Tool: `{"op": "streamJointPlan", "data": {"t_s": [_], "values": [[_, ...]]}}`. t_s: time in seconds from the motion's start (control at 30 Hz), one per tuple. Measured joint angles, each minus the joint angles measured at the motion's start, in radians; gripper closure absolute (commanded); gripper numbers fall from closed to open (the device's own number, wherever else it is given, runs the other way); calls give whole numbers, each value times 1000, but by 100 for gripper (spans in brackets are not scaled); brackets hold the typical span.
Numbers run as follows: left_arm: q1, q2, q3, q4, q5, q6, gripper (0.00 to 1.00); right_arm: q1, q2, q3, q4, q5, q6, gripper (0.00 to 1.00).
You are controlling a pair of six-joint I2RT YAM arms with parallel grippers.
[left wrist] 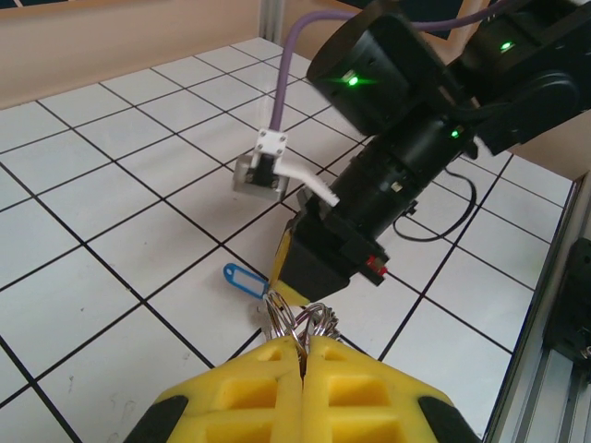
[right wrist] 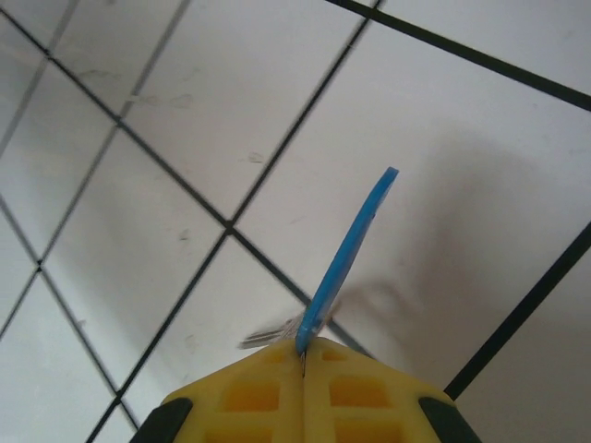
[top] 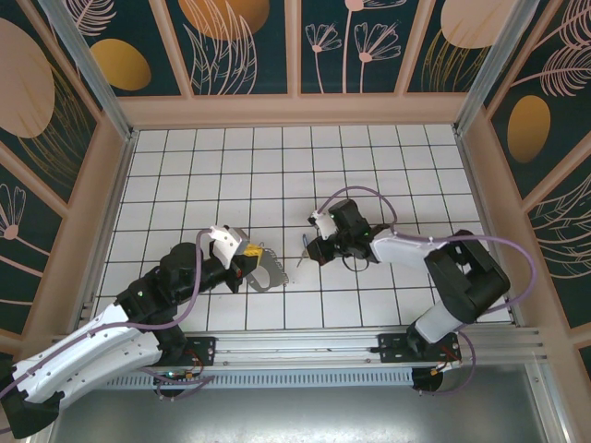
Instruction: Put the keys on the keyring
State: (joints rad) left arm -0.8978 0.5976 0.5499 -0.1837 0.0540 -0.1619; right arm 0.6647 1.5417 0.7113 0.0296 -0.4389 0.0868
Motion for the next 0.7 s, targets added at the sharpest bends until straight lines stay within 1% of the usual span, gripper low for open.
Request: {"op": "streamJointPlan", "data": {"t_s": [0.17,0.33,0.5,0.6,0.7], "values": [[0,13,0,-1,0,0,100,50,-162,-49,35,-22,-82,100],[0,19,18,-23,2,14,100,110,-377,-135,120,-68,-175,100],[0,25,68,-33,45,55,100,118,-580,-214,206,-114,-239,100],[0,29,87,-31,88,82,100,118,-626,-214,229,-136,-264,100],[0,53,103,-29,130,109,100,119,-630,-212,241,-158,-269,100]]}}
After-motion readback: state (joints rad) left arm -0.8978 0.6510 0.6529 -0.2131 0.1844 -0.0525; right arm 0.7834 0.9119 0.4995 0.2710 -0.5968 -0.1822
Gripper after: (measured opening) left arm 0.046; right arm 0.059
